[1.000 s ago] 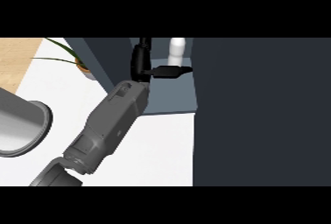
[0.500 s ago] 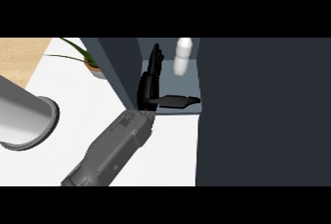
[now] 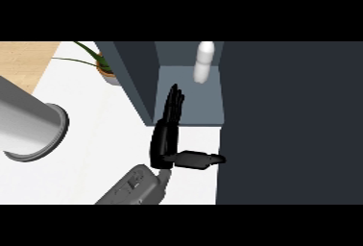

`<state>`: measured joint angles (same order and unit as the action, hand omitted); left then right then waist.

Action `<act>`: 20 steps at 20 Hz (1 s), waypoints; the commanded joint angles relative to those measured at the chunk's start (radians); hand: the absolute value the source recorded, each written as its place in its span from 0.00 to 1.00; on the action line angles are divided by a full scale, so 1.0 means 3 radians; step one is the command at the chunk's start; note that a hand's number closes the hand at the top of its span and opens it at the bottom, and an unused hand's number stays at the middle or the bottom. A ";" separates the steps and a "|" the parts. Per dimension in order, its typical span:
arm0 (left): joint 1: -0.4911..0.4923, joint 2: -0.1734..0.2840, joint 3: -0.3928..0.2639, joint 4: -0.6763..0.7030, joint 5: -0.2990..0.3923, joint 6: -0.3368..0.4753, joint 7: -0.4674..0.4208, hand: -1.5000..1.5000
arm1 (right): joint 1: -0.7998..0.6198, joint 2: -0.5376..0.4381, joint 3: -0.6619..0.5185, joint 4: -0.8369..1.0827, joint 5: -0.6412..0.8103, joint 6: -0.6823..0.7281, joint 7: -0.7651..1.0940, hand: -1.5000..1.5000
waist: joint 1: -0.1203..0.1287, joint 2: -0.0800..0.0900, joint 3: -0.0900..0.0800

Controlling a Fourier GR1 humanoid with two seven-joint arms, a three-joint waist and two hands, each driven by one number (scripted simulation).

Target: Pick up the bottled water, place it into the cabinet and close the cabinet

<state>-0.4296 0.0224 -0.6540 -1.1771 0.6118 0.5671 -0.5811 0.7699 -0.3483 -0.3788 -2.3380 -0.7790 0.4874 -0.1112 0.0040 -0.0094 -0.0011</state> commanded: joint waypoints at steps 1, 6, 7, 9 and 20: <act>0.0454 0.0027 -0.0288 -0.0519 -0.0080 -0.0017 0.0042 1.00 | 0.0014 -0.0042 -0.0127 -0.0373 -0.0014 -0.0024 0.0152 0.00 | -0.0005 0.0011 0.0001; 0.0916 0.0575 -0.0447 -0.1304 -0.0146 -0.0060 0.0207 1.00 | 0.0153 -0.0023 -0.0009 -0.0534 0.0104 0.0141 0.0192 1.00 | 0.0010 -0.0002 0.0001; 0.0849 0.0578 -0.0431 -0.1131 -0.0140 -0.0171 0.0181 1.00 | 0.0216 -0.0132 0.0014 -0.0832 -0.0056 0.0059 0.0328 1.00 | -0.0018 0.0007 -0.0005; 0.1042 0.0768 -0.0392 -0.1351 -0.0120 -0.0248 0.0161 1.00 | 0.0266 -0.0145 0.0064 -0.0677 -0.0008 0.0280 0.0304 1.00 | -0.0022 0.0011 -0.0001; 0.1667 0.1735 0.0031 -0.1925 0.0076 -0.0695 0.0035 1.00 | 0.0300 -0.0378 0.0349 -0.0806 0.0214 0.0841 0.0337 1.00 | -0.0017 0.0005 -0.0010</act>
<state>0.0250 0.4530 -0.7052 -1.7157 0.5963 0.4210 -0.5593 0.8248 -0.4336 -0.2667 -2.3476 -0.7707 0.7265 -0.0611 0.0004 -0.0086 -0.0028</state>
